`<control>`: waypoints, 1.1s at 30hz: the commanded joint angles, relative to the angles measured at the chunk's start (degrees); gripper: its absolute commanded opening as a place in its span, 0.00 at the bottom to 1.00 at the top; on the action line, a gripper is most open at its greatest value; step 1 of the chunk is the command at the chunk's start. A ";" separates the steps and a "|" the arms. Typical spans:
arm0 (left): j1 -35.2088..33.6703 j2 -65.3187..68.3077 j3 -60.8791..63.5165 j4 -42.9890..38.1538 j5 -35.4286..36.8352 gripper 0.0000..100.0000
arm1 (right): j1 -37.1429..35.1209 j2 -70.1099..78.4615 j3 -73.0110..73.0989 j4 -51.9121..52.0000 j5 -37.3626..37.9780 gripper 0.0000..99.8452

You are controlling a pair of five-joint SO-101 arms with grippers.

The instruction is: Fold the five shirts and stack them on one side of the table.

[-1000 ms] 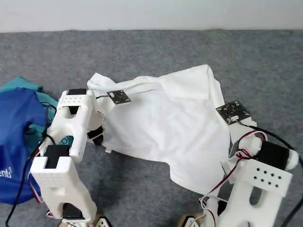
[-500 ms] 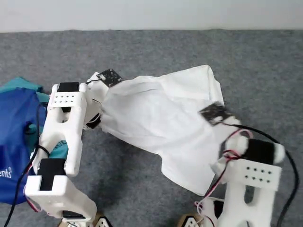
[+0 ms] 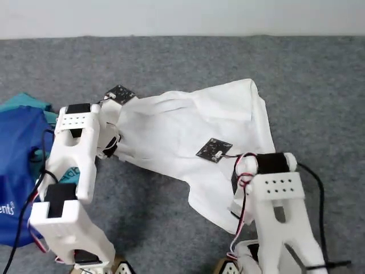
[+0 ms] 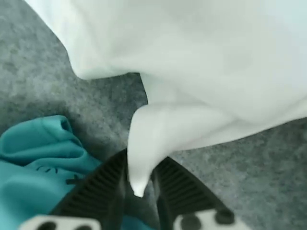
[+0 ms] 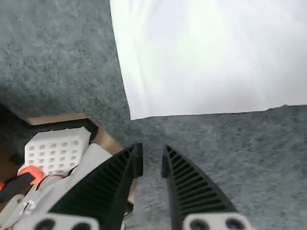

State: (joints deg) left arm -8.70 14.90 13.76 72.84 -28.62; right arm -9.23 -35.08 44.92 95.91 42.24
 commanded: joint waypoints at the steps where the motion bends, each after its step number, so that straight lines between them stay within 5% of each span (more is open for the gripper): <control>1: -0.44 -0.18 -0.22 -2.29 0.53 0.01 | -2.42 3.74 0.44 -0.22 -0.09 0.21; 12: -0.09 -0.18 -0.22 -3.78 0.62 0.01 | -14.73 14.81 1.58 -5.93 -3.25 0.25; 33: -0.44 -0.44 -0.31 -3.43 0.62 0.01 | -10.77 29.85 9.41 -23.52 -2.90 0.24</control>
State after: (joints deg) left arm -8.79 15.08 13.76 69.85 -28.26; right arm -21.27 -7.03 51.34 76.31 39.43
